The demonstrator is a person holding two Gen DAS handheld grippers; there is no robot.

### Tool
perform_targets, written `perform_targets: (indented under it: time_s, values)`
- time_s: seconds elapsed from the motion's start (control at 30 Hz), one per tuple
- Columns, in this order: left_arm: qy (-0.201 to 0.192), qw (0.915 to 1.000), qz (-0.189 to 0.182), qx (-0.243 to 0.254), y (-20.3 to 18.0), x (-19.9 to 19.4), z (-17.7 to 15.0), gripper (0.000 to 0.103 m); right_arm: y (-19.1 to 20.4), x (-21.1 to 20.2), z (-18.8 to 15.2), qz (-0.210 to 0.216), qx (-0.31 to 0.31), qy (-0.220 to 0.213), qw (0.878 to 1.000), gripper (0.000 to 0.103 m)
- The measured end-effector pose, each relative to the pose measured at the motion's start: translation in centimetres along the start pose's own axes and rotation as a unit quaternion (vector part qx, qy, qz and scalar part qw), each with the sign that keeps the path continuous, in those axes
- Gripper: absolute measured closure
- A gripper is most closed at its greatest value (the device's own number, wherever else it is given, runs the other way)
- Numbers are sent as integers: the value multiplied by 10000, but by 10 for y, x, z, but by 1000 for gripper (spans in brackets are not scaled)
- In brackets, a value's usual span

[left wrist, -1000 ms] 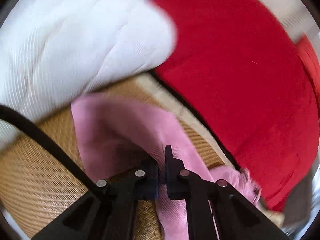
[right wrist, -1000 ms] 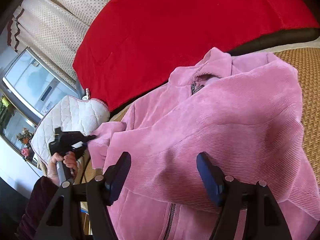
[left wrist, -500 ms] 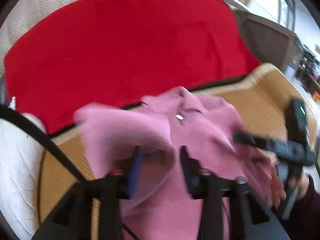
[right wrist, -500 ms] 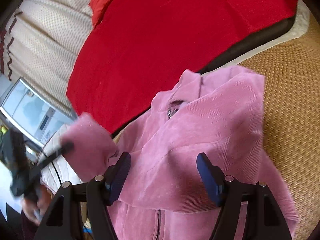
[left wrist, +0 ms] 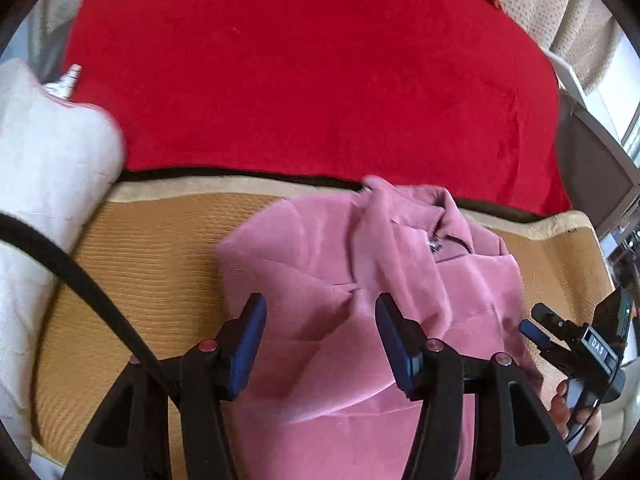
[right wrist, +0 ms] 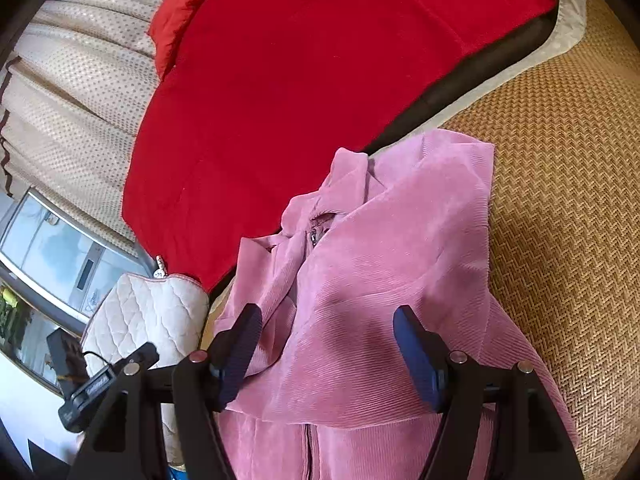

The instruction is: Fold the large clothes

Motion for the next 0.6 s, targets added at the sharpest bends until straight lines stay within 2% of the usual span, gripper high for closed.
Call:
perform_targets:
  time_s: [0.07,0.13,0.3,0.43,0.47,0.5,0.53,0.57,0.6]
  values:
    - [145,9996,-181,-133,-12,17,3,40,-5,0,3,-18,101,2,9999,30]
    - [293,9988,-219,-329,-20,38,6,25,-9,-1,5,-19,191,11,9998,30]
    - [758,9942,-188,-735,-38,92,11,25,-16,-4,12,-46,207,-12,9998,30]
    - [856,9933,57,-778,-40,114,12,26,-25,-6,17,-73,312,-7,9995,31]
    - [821,9937,93,-756,-41,117,13,30,-27,-7,19,-85,343,-10,9994,30]
    - [792,9944,113,-694,-42,117,15,53,-28,-8,20,-89,357,-10,9993,31]
    - [827,9946,157,-603,-44,119,15,83,-29,-8,22,-90,374,-11,9993,31]
    - [906,9943,243,-503,-46,121,14,94,-29,-9,23,-90,388,-15,9992,31]
    - [898,9946,264,-450,-48,119,16,98,-30,-10,24,-96,395,-20,9992,31]
Point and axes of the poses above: each gripper's, at about its wrist camera, not at the fingertips, and x roughly the way its jaws point, y to its left, z to its top, the point moved 3 cm from there along x, roughly the way its jaws point, and after that the axes turned 15 degrees about -y, right-handed, at the moved point
